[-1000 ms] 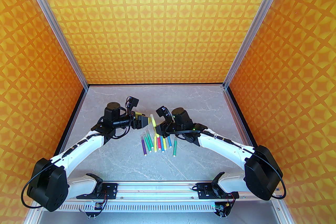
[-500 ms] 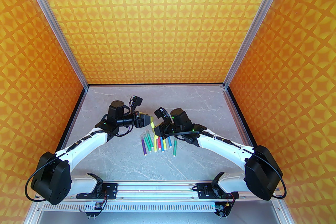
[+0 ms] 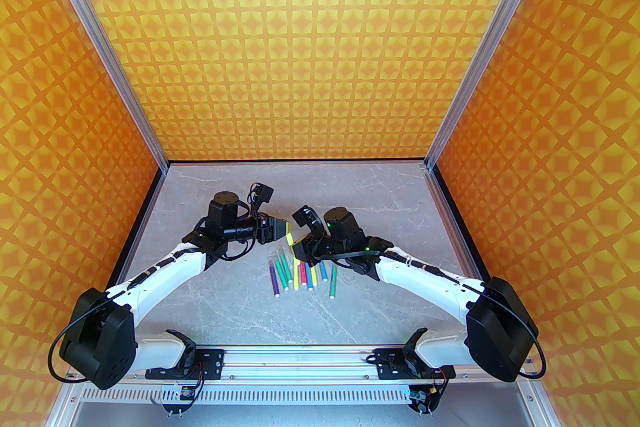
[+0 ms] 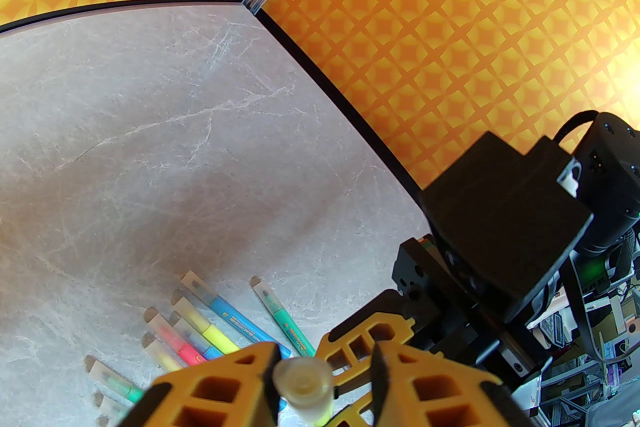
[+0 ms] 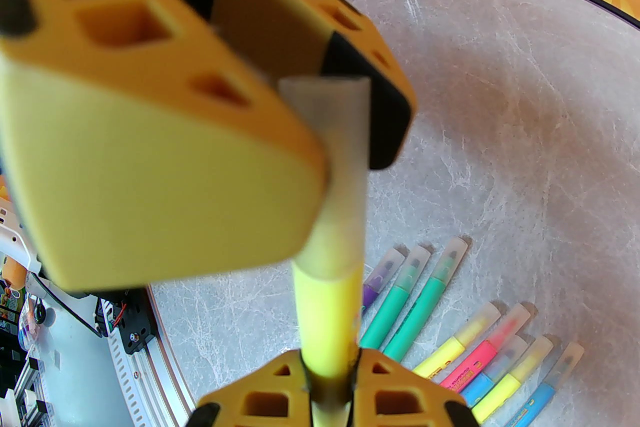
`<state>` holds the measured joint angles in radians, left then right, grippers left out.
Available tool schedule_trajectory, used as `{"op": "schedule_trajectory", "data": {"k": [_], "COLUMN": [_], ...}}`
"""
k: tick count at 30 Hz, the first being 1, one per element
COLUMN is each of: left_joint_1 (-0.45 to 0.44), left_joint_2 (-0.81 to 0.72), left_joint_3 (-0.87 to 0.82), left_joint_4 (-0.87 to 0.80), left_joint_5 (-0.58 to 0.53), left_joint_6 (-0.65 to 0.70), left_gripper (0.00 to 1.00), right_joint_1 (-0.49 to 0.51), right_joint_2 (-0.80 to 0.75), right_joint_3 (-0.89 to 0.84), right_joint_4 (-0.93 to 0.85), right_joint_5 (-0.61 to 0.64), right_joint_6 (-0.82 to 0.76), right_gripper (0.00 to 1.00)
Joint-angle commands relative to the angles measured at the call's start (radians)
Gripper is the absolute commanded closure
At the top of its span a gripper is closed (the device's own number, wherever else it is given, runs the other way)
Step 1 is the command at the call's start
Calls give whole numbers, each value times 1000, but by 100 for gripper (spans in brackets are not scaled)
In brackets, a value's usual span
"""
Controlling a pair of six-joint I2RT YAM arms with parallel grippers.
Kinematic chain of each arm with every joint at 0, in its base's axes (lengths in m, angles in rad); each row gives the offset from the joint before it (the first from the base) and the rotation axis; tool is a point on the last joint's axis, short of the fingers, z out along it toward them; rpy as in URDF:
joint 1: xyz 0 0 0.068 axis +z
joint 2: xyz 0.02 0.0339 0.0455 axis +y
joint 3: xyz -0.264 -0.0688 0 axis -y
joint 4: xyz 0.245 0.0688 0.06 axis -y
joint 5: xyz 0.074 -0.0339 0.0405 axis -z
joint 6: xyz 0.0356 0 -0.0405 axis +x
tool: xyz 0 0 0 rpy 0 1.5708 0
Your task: Open the pen caps
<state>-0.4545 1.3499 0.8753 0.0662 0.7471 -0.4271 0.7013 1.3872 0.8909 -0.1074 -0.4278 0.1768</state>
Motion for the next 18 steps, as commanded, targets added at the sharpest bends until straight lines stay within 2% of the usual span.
{"op": "schedule_trajectory", "data": {"k": [1, 6, 7, 11, 15, 18], "left_joint_1": [-15, -15, -15, -15, -15, -15], "left_joint_2": [12, 13, 12, 10, 2, -5], "left_joint_3": [33, 36, 38, 41, 42, 44], "left_joint_4": [-21, -22, -22, -20, -12, -8], "left_joint_5": [20, 20, 20, 20, 20, 20], "left_joint_6": [11, 10, 11, 6, -5, -13], "left_gripper": [73, 82, 84, 92, 96, 97], "right_joint_1": [4, 5, 4, 4, 4, 4], "right_joint_2": [-29, -39, -39, -36, -25, -14], "right_joint_3": [11, 4, 4, -10, -24, -29], "right_joint_4": [34, 42, 44, 61, 91, 108], "right_joint_5": [10, 20, 23, 27, 24, 22], "right_joint_6": [-12, -9, -8, -6, 4, 7], "right_gripper": [100, 98, 89, 71, 65, 64]}}
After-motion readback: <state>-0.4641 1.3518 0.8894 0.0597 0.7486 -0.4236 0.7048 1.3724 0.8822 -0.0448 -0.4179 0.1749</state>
